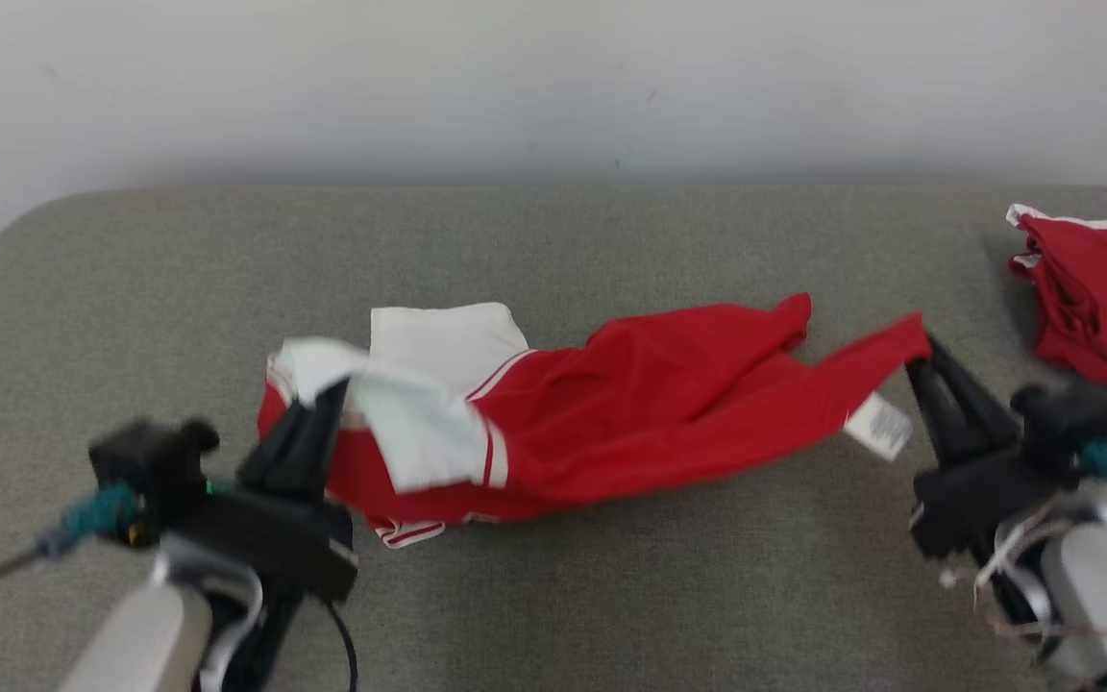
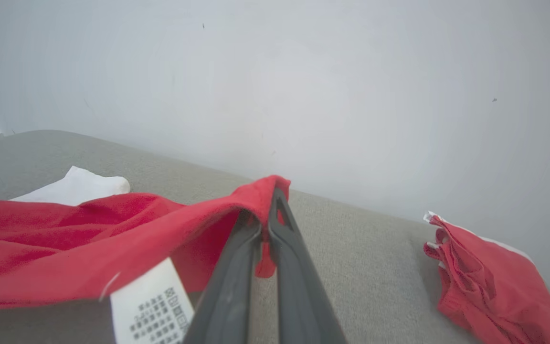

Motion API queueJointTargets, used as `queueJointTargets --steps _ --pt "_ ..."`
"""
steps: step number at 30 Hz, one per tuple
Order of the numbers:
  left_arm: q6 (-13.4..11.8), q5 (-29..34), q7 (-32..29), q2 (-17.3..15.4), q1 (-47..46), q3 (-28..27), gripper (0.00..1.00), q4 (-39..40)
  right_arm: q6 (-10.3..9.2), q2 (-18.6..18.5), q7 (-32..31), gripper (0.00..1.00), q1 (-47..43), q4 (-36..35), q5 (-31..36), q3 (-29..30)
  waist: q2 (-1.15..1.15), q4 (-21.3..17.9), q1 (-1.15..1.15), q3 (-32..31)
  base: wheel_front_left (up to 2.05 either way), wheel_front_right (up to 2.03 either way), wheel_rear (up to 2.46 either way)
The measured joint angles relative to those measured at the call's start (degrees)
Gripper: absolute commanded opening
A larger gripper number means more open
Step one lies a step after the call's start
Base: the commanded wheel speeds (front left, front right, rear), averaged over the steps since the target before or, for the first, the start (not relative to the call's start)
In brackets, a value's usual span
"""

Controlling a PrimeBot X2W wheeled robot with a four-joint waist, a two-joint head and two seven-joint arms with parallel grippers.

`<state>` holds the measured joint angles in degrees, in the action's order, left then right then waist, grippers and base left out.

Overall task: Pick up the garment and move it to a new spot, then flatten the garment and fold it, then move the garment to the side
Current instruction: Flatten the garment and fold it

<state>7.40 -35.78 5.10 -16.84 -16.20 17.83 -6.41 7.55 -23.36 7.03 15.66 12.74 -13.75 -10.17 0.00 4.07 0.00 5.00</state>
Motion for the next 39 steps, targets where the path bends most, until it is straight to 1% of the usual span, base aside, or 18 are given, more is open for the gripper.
queueJointTargets --steps 3,5,10,13,15,17,20,23,30,34,39 --pt "0.01 -2.79 -5.88 -2.88 -12.23 2.25 0.0 1.1 0.0 -3.56 -3.15 0.0 10.82 -0.15 -1.69 -3.03 0.0 -0.35 0.01 2.69 0.0 0.0 0.0" --pt "0.01 -4.82 -9.0 -3.66 -21.32 3.04 0.0 0.58 0.0 -5.57 -5.46 0.0 18.69 0.36 -3.31 -5.15 0.0 -0.57 0.01 4.81 0.0 0.0 0.0" --pt "0.01 -9.69 -14.0 -4.69 -43.25 3.15 0.0 -6.31 0.0 -8.38 -11.2 0.0 38.69 4.66 -7.95 -10.43 0.01 -1.14 0.02 10.68 0.0 0.0 0.0" --pt "0.01 -10.5 -15.89 -5.71 -56.25 2.49 0.0 -12.54 0.0 -8.83 -14.51 0.0 51.0 7.77 -9.96 -14.4 0.01 -1.62 0.03 14.45 0.0 0.0 0.0" --pt "0.01 -10.59 -15.85 -6.12 -64.73 1.36 0.0 -16.92 0.0 -8.48 -15.95 0.0 59.34 10.96 -11.87 -15.39 0.01 -2.04 0.03 16.98 0.0 0.0 0.0" --pt "-0.07 -10.44 -15.07 -5.89 -72.36 0.2 0.0 -21.04 0.0 -8.23 -16.69 0.0 66.89 14.19 -12.81 -16.69 0.01 -2.5 0.02 19.5 0.0 0.0 0.0" --pt "-0.07 -9.13 -14.0 -4.75 -81.49 0.75 0.0 -26.43 0.0 -7.82 -16.96 0.0 75.86 18.6 -12.99 -19.67 0.01 -3.2 0.02 23.11 0.0 0.0 0.0" --pt "-0.01 -8.31 -13.0 -3.66 -88.74 2.53 0.0 -31.51 0.0 -6.97 -17.18 0.0 82.77 22.72 -13.15 -22.08 0.02 -3.86 0.03 26.24 0.0 0.0 0.0" --pt "0.0 -8.18 -8.89 -1.86 -100.57 5.64 0.0 -38.43 0.0 -5.27 -15.92 0.0 95.74 31.92 -13.15 -24.94 0.02 -5.42 0.01 30.93 0.0 0.0 0.0" --pt "0.01 -9.12 -7.72 -1.37 -104.16 7.13 0.0 -41.36 0.0 -4.47 -14.55 0.0 99.46 35.54 -13.4 -27.71 0.01 -6.12 0.01 32.22 0.0 0.0 0.0" --pt "0.0 -10.99 -7.26 -1.87 -104.82 8.34 0.0 -44.74 0.0 -4.16 -14.11 0.0 100.76 39.31 -15.37 -30.48 0.01 -6.69 0.0 32.98 0.0 0.0 0.0"
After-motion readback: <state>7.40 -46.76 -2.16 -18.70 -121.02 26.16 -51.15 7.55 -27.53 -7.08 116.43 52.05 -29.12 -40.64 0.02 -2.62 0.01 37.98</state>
